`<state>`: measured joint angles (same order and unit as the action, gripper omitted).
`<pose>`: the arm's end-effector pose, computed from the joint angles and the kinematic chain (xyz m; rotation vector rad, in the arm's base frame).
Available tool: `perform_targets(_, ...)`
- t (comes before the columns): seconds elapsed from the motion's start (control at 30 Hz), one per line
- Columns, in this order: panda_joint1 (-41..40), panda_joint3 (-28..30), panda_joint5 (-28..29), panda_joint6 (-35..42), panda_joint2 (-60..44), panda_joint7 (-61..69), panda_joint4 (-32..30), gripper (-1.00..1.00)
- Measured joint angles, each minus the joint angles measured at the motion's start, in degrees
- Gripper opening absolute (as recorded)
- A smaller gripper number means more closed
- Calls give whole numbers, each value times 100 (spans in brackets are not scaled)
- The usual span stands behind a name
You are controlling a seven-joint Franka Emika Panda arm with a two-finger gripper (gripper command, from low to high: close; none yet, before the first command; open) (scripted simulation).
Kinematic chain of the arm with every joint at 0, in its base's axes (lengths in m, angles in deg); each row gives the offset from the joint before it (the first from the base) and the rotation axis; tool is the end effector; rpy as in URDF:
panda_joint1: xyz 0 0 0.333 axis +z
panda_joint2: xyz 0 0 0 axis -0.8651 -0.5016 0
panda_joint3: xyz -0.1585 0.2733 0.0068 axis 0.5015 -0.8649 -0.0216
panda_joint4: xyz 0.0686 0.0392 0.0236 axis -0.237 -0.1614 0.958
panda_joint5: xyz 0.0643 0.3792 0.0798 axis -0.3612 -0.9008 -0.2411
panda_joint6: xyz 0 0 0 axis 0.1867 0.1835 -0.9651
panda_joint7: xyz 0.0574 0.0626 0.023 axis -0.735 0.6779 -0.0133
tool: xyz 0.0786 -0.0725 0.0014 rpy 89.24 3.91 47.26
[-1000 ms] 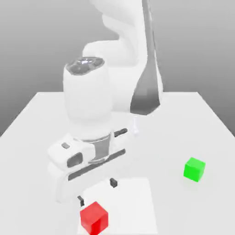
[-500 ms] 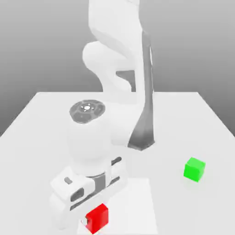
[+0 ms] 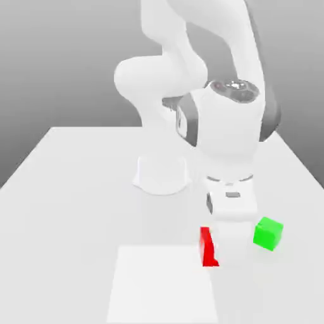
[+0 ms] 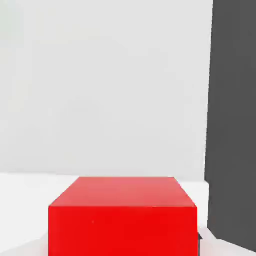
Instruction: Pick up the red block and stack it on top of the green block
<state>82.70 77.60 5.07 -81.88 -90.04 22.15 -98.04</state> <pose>0.4062 0.1374 0.2383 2.6868 1.5978 -0.0144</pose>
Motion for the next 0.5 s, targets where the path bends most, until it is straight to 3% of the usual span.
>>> perform_targets(0.5,1713,-779,-323,-228,806,3951,-1005,-100)
